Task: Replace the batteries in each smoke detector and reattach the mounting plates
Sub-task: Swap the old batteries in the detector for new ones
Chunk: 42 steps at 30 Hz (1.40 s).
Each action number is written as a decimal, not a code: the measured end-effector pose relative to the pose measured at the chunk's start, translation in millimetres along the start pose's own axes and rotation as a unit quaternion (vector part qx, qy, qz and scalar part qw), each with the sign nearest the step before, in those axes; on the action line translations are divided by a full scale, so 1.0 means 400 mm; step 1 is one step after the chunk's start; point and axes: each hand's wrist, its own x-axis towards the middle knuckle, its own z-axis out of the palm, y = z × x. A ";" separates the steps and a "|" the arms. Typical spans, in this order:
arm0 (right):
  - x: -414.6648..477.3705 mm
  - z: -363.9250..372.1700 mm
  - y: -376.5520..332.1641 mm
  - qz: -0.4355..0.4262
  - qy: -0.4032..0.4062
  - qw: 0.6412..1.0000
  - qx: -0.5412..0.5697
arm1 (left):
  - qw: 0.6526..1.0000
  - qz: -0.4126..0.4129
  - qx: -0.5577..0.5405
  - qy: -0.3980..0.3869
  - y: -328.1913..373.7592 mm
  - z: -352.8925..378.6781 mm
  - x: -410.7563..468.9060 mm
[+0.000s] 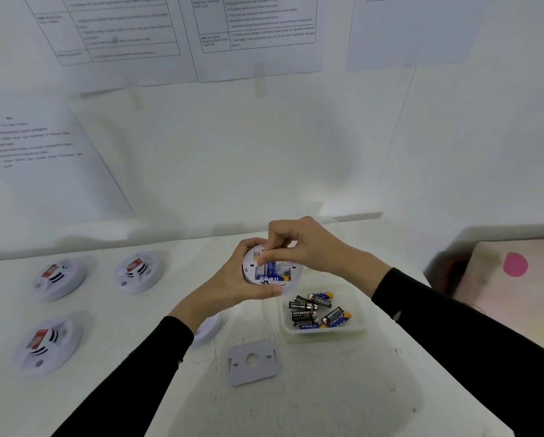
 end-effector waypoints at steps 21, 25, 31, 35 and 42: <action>-0.021 0.030 0.083 0.292 -0.060 0.926 0.231 | 0.968 -0.029 -0.249 0.002 -0.006 0.031 0.024; -0.021 0.023 0.070 0.303 -0.063 0.920 0.239 | 0.937 -0.041 -0.345 -0.031 -0.017 0.023 0.026; -0.026 -0.008 0.091 0.379 -0.058 0.837 0.389 | 0.946 -0.010 -0.321 -0.052 -0.037 -0.008 0.010; -0.036 -0.006 0.107 0.372 -0.055 0.823 0.425 | 0.955 -0.022 -0.293 -0.047 -0.045 -0.015 0.007; -0.041 -0.008 0.114 0.350 -0.048 0.843 0.405 | 0.978 -0.027 -0.206 0.016 -0.036 0.008 0.013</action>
